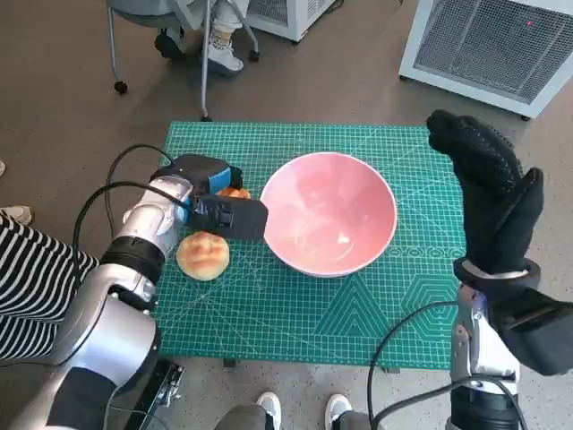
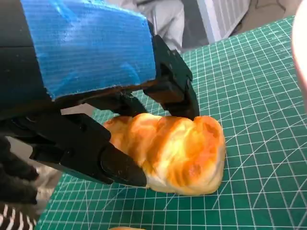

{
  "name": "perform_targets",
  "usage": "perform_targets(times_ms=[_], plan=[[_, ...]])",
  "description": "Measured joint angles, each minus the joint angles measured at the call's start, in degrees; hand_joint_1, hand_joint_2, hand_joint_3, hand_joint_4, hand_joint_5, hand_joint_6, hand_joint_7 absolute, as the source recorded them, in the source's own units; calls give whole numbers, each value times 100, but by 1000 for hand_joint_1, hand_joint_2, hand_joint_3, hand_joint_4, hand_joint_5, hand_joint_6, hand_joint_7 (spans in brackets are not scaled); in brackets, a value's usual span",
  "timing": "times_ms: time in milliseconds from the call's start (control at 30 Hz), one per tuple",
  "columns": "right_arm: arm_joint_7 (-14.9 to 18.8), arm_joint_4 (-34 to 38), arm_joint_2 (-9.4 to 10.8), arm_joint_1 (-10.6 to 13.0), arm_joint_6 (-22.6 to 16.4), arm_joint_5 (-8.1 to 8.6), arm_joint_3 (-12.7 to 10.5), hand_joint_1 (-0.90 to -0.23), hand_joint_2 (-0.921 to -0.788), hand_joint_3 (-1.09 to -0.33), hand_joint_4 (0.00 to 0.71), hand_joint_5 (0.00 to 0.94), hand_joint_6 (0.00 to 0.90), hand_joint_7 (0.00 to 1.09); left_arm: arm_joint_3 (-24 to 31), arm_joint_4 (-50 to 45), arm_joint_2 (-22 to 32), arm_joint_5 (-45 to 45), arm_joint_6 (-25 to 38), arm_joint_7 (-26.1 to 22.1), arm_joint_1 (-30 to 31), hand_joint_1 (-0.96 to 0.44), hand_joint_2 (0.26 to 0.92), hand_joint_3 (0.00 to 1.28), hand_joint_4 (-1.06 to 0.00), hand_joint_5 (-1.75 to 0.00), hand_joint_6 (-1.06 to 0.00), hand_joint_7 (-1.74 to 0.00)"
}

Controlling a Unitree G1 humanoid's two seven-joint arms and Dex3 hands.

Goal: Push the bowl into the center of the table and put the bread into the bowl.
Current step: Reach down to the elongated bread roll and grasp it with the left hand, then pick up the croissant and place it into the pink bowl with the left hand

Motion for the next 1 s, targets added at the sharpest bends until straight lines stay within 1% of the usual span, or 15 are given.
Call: perform_targets(times_ms=[67,200,533,800,1000], plan=[[0,0,0,0,0,0,0,-718,-921,-697,221,3,175,327,-11,3,-1,13,-1,14,1,-15,920,130,-609,-1241,-565,-1199],[0,0,1,0,0,2,-1,-718,-921,-695,222,3,174,328,-16,6,-5,19,-1,48,4,-4,921,130,-622,-1267,-551,-1197],[1,0,10,0,0,7,0,-718,-921,-692,221,2,170,331,-16,7,-4,27,-23,171,15,0,920,87,-683,-1245,-592,-1119],[3,1,11,0,0,32,0,-718,-921,-692,221,1,170,335,26,7,23,-6,-59,208,14,0,920,76,-689,-1232,-609,-1111],[11,1,11,1,-1,52,-1,-717,-921,-692,221,1,169,337,175,5,60,-92,-140,185,2,0,920,75,-693,-1219,-606,-1121]])
